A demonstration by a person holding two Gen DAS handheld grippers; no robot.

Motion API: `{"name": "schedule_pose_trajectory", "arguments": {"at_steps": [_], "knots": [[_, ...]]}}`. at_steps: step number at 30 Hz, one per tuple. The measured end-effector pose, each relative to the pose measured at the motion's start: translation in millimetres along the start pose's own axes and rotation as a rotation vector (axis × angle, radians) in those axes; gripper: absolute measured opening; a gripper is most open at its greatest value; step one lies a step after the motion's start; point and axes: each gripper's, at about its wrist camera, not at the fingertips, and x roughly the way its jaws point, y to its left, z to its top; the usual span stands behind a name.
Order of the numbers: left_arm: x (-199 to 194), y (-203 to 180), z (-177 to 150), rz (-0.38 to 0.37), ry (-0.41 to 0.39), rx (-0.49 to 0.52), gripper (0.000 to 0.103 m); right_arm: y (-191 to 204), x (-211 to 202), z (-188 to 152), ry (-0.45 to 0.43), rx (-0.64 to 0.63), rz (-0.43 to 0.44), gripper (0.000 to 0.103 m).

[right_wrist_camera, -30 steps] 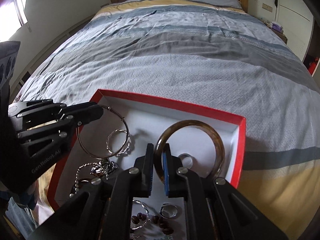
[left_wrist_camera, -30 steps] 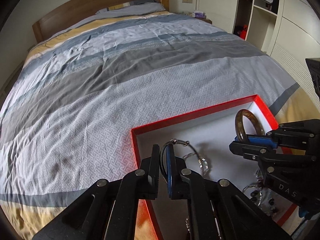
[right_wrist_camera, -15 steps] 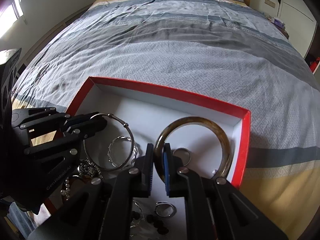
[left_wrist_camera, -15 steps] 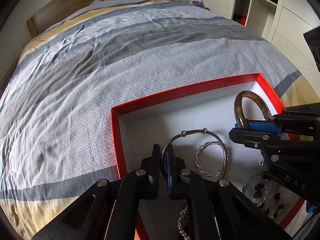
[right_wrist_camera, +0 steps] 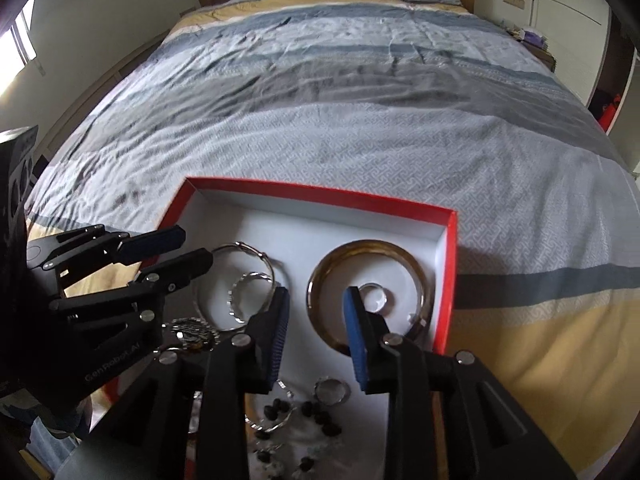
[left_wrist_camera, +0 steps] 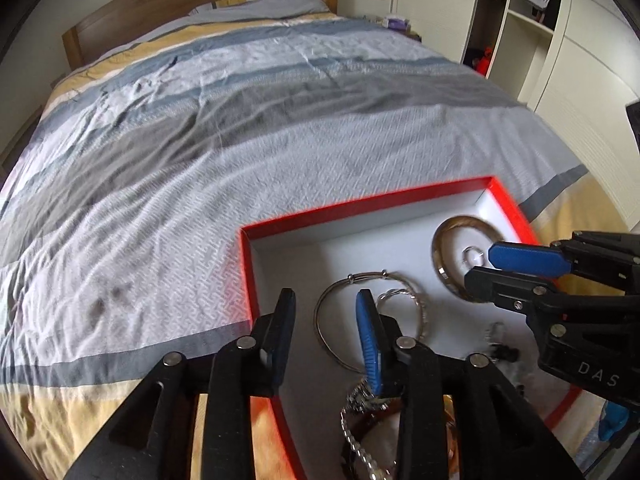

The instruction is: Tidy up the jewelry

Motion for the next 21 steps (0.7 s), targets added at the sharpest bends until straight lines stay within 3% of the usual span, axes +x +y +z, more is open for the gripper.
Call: {"name": "schedule_pose_trajectory", "arguments": {"at_steps": [3, 21], "knots": [[-22, 3, -1, 0.009, -0.031, -0.023, 0.046, 10, -21, -4, -0.041, -0.004, -0.03, 0.028], [-165, 50, -45, 0.163, -0.198, -0.135, 0.075, 75, -111, -48, -0.201, 0.083, -0.089, 0.047]]}}
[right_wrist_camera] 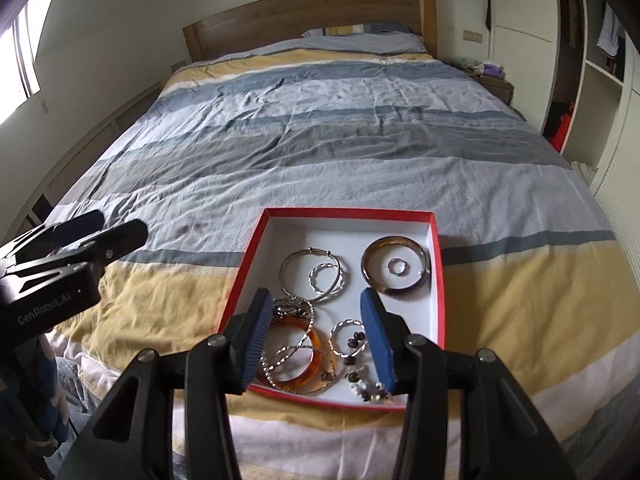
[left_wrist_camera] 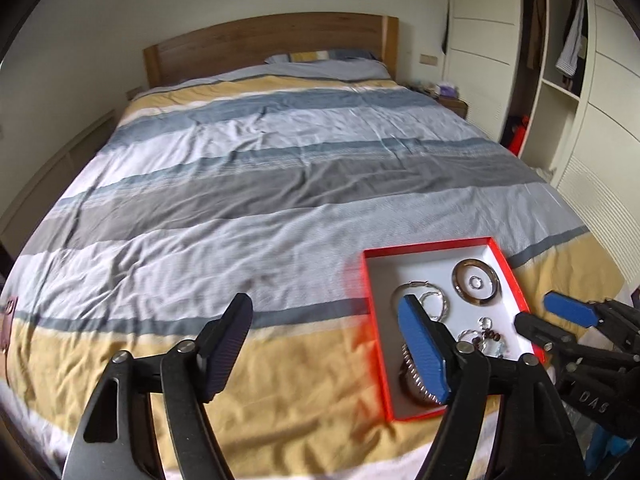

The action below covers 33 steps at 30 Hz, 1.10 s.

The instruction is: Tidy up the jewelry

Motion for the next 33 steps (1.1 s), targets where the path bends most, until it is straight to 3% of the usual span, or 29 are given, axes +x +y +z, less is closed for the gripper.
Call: {"name": "schedule_pose_trajectory", "arguments": {"at_steps": [9, 18, 22, 27, 33], "knots": [[-60, 30, -28, 0.072, -0.071, -0.018, 0.085, 16, -57, -13, -0.113, 0.064, -0.042, 0.058], [-111, 49, -54, 0.093, -0.142, -0.047, 0.09, 53, -89, -40, -0.157, -0.008, -0.081, 0.06], [-137, 57, -67, 0.105, -0.199, -0.061, 0.102, 69, -104, -53, -0.176, -0.03, -0.084, 0.061], [-161, 69, -83, 0.104, -0.221, -0.101, 0.102, 84, -117, -76, -0.172, -0.053, -0.073, 0.061], [-178, 70, -102, 0.167, -0.237, -0.078, 0.102, 92, -137, -96, -0.194, -0.054, -0.072, 0.061]]}}
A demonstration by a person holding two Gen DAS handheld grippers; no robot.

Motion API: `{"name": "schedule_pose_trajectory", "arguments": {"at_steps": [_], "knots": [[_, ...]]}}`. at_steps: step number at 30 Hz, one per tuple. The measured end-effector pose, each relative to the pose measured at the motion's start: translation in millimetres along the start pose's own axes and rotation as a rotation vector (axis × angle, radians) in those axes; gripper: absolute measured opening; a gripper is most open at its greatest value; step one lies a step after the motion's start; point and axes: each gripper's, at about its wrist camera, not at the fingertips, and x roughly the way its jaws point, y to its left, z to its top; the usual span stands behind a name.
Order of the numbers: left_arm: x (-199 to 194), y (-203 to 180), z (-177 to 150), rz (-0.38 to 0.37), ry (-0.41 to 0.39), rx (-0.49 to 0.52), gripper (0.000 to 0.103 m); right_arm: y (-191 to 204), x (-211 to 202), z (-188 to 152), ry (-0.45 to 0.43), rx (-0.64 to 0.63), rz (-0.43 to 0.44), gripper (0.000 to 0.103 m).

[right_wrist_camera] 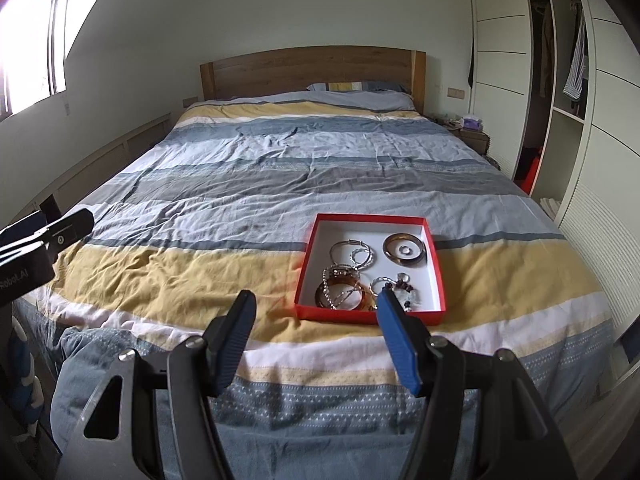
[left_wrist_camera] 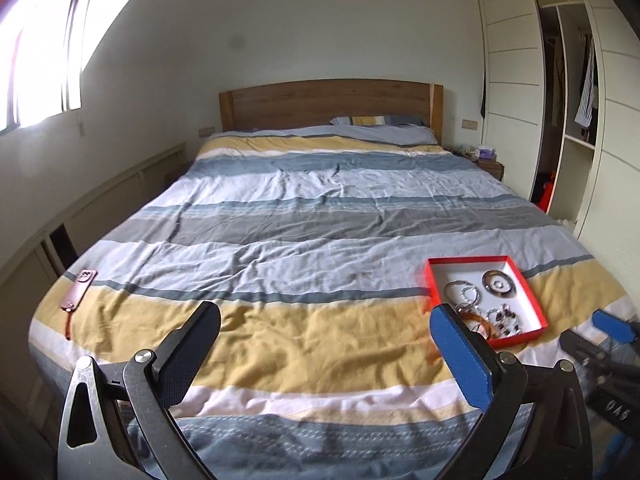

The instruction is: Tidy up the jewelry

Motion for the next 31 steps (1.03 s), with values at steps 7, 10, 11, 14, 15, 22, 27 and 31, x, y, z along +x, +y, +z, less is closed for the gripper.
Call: {"name": "schedule_pose_trajectory", "arguments": {"at_steps": [7, 10, 11, 14, 15, 22, 27, 31], "knots": [[-13, 14, -17, 0.029, 0.009, -0.013, 0.102, -9, -24, -5, -0.051, 0.039, -0.025, 0.061], [-19, 17, -21, 0.04, 0.004, -0.016, 0.102, -11, -29, -8, -0.057, 0.053, -0.03, 0.061], [-21, 17, -22, 0.041, 0.003, -0.018, 0.102, -11, -30, -9, -0.058, 0.056, -0.031, 0.061], [-27, 18, -24, 0.042, -0.003, -0.022, 0.102, -12, -33, -14, -0.064, 0.069, -0.035, 0.061], [-28, 18, -24, 0.043, -0.006, -0.021, 0.102, -13, -34, -15, -0.064, 0.073, -0.034, 0.061], [-40, 9, -26, 0.032, -0.033, -0.003, 0.102, -15, -35, -20, -0.068, 0.08, -0.039, 0.061], [-40, 5, -31, 0.023, -0.03, 0.005, 0.102, -14, -36, -22, -0.068, 0.077, -0.047, 0.061], [-40, 3, -33, 0.019, -0.035, 0.003, 0.102, -10, -36, -23, -0.067, 0.067, -0.05, 0.061]]}}
